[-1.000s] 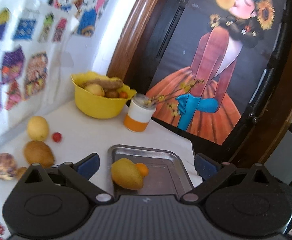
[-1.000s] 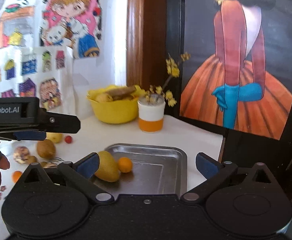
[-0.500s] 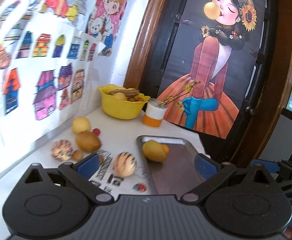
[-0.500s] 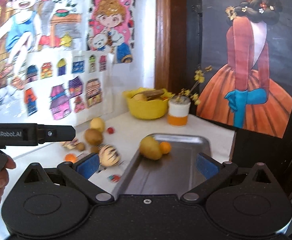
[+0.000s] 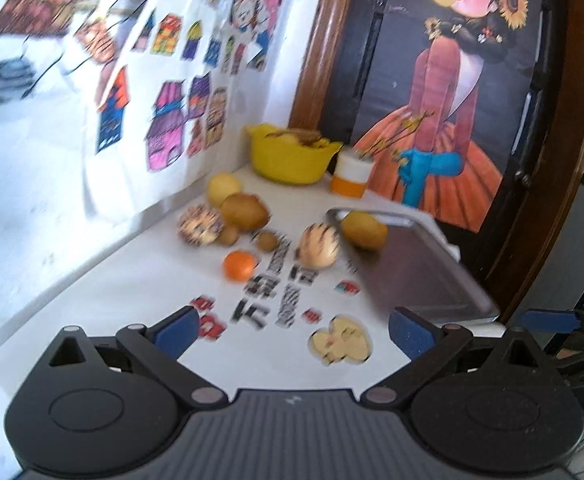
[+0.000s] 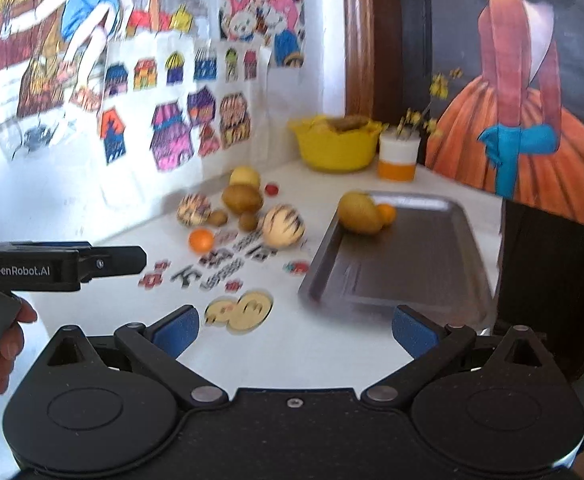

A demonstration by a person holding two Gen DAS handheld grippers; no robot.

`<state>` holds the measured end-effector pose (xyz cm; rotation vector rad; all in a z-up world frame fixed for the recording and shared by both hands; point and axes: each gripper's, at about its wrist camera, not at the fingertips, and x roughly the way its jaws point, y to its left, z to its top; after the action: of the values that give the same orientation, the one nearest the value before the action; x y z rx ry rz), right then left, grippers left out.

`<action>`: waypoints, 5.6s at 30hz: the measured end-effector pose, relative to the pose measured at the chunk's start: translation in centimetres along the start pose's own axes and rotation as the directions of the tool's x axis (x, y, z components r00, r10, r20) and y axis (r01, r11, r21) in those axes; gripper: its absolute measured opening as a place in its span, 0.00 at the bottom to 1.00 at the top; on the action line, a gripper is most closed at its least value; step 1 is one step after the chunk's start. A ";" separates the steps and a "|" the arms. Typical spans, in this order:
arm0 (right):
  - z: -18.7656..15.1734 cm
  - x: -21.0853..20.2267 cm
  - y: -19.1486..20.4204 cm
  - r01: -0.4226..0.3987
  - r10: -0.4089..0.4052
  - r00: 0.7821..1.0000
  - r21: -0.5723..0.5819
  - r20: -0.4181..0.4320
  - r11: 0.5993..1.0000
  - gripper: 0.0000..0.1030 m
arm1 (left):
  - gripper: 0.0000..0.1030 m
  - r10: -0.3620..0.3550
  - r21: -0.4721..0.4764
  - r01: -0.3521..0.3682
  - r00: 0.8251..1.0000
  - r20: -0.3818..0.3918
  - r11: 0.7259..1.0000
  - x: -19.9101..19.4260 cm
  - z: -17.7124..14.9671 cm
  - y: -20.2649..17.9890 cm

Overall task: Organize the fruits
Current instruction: 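Withdraw both open tools from the tray back toward the fruits, then close the left tool on an orange while the right tool grasps the brown pear, then carry the orange in the left tool over the tray while the right tool carries the pear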

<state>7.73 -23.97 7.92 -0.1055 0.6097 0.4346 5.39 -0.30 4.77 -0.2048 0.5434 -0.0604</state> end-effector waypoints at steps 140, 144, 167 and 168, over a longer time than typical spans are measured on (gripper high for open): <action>13.1 17.9 -11.5 -0.225 0.225 0.974 0.020 -0.040 0.974 0.59 | 0.34 -0.134 -0.011 0.133 0.988 -0.080 0.991 16.8 6.1 -7.5; 11.1 17.4 -15.2 -0.164 0.168 0.984 0.065 -0.062 0.984 0.59 | 0.34 -0.162 0.003 0.164 0.981 -0.102 0.987 18.0 5.5 -10.1; 6.6 22.3 -19.8 -0.081 0.089 0.993 0.099 -0.082 0.992 0.59 | 0.34 -0.090 0.059 0.100 0.984 -0.156 0.993 24.4 5.1 -12.3; 6.6 22.3 -19.8 -0.081 0.089 0.993 0.098 -0.081 0.992 0.59 | 0.34 -0.087 0.059 0.097 0.984 -0.159 0.994 24.5 5.1 -12.3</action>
<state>36.03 -32.33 -0.09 -0.0079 0.7200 0.4845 28.96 -14.14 -0.78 -0.1609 0.6867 -0.1853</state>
